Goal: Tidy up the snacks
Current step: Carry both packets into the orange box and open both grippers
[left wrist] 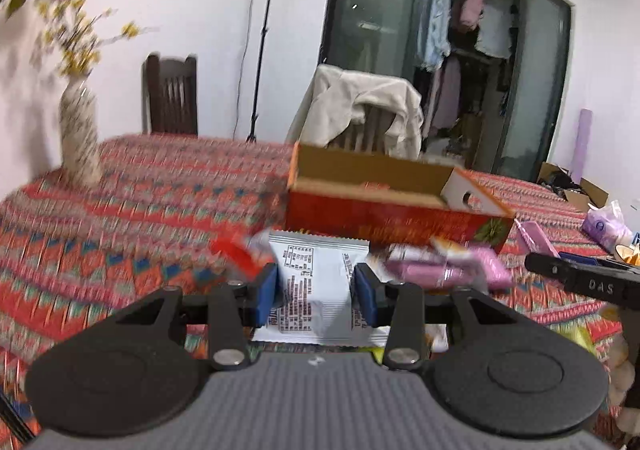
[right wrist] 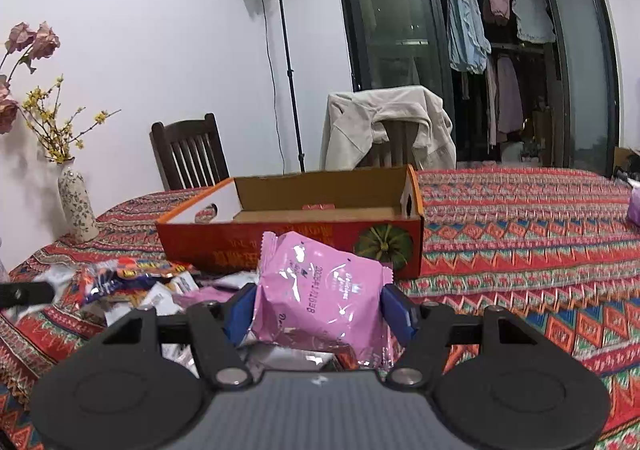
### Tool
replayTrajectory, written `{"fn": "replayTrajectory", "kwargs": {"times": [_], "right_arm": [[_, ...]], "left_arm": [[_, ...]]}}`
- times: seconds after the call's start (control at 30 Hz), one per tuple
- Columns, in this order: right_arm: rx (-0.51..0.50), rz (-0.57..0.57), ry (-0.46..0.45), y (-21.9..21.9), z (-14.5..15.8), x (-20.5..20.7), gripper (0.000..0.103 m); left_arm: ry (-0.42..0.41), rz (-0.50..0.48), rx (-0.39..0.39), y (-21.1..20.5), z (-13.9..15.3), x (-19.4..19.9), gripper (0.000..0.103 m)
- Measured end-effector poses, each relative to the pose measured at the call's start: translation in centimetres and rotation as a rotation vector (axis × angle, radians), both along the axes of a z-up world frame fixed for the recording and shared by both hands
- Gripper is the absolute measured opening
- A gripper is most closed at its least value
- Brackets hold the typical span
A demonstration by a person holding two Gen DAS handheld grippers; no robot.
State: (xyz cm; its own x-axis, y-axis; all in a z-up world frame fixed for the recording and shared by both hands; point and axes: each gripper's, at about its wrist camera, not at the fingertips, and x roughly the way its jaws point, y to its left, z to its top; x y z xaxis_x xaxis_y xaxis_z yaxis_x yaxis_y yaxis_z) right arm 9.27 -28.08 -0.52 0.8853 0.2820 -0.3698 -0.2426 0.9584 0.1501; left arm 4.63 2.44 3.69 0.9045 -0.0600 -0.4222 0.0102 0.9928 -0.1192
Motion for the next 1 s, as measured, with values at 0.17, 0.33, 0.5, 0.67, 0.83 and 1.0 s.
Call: {"fn": "replayTrajectory", "kwargs": {"times": [0.17, 0.33, 0.5, 0.67, 0.83, 1.0], "right_arm": [[-0.02, -0.002, -0.042, 0.5, 2.5, 0.4, 0.067], [-0.038, -0.011, -0.07, 1.0, 5.2, 2.3, 0.067], [-0.037, -0.028, -0.076, 1.5, 7.2, 5.8, 0.067], [-0.046, -0.054, -0.064, 2.4, 8.3, 10.3, 0.067], [-0.029, -0.087, -0.038, 2.7, 8.5, 14.8, 0.067], [-0.056, -0.127, -0.022, 3.2, 7.2, 18.6, 0.067]], "left_arm": [[-0.037, -0.039, 0.026, -1.4, 2.7, 3.4, 0.042], [-0.077, -0.058, 0.05, -3.4, 5.2, 7.1, 0.042], [-0.108, -0.048, 0.021, -5.0, 6.9, 10.3, 0.042], [-0.115, -0.014, -0.025, -5.3, 7.6, 13.9, 0.042], [-0.1, 0.057, -0.052, -5.2, 7.5, 18.2, 0.042], [-0.061, 0.135, -0.026, -5.2, 6.2, 22.7, 0.042]]}}
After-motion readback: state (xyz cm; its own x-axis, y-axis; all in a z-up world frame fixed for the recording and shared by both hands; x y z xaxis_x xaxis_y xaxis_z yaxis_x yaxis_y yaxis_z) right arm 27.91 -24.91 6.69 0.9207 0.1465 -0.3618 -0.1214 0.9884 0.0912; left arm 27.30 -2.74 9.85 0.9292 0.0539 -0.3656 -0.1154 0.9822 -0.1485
